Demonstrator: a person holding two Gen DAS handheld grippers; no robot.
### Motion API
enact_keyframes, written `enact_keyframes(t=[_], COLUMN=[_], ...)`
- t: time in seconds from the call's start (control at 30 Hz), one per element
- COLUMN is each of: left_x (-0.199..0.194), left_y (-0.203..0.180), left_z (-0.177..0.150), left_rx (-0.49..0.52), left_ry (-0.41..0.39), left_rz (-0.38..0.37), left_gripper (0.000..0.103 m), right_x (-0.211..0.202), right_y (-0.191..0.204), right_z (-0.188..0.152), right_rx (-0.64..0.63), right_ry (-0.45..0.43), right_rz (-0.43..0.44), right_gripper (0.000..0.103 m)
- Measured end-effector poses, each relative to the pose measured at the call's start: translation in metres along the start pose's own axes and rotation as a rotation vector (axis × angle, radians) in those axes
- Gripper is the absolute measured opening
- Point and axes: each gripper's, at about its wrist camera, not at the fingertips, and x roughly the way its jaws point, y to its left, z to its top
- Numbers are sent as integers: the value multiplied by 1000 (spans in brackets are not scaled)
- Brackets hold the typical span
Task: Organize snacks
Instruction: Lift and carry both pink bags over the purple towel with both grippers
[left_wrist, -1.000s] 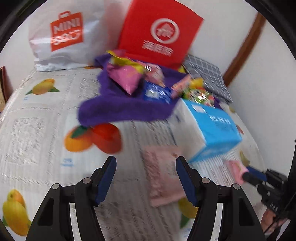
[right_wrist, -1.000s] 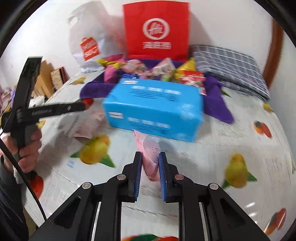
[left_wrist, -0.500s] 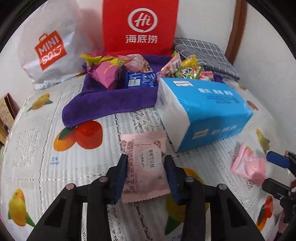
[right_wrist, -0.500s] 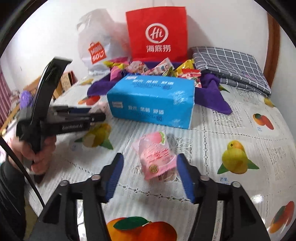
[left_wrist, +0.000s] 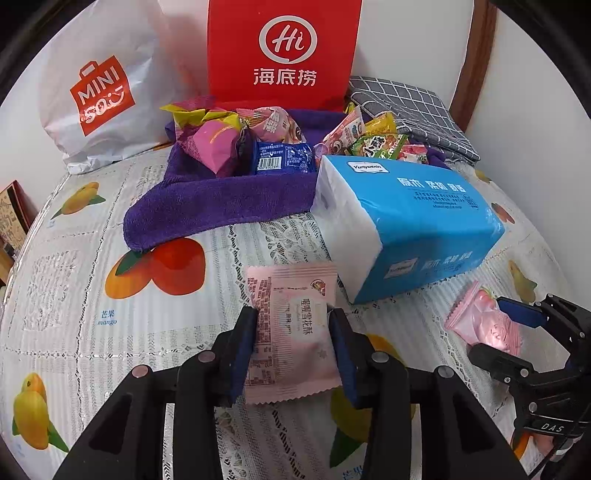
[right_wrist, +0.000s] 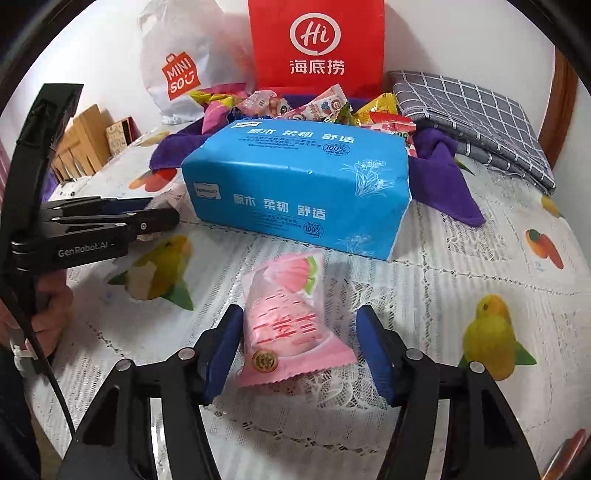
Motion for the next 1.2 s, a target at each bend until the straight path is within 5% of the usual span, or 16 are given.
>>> enact_keyframes(t=[0.23,0.53,0.7,1.2], left_x=[0,-3,-12,-78], left_y=[3,11,6,-3], left_z=[0,-1,-4,27], left_rx=[-28,-74,-46,-32], left_ry=[-5,-17,-23,-62], left_rz=[-25,-53,-25,-111], left_gripper=[38,36,35,35], right_x=[-1,-3,-6,-101], right_y=[-9,-17,-13,0], right_z=[-2,-2,-2,36], right_rx=[38,81,68,113], right_ry=[-10,-25,-17,-186], right_rz=[7,57,11,31], right_gripper=[52,50,50,50])
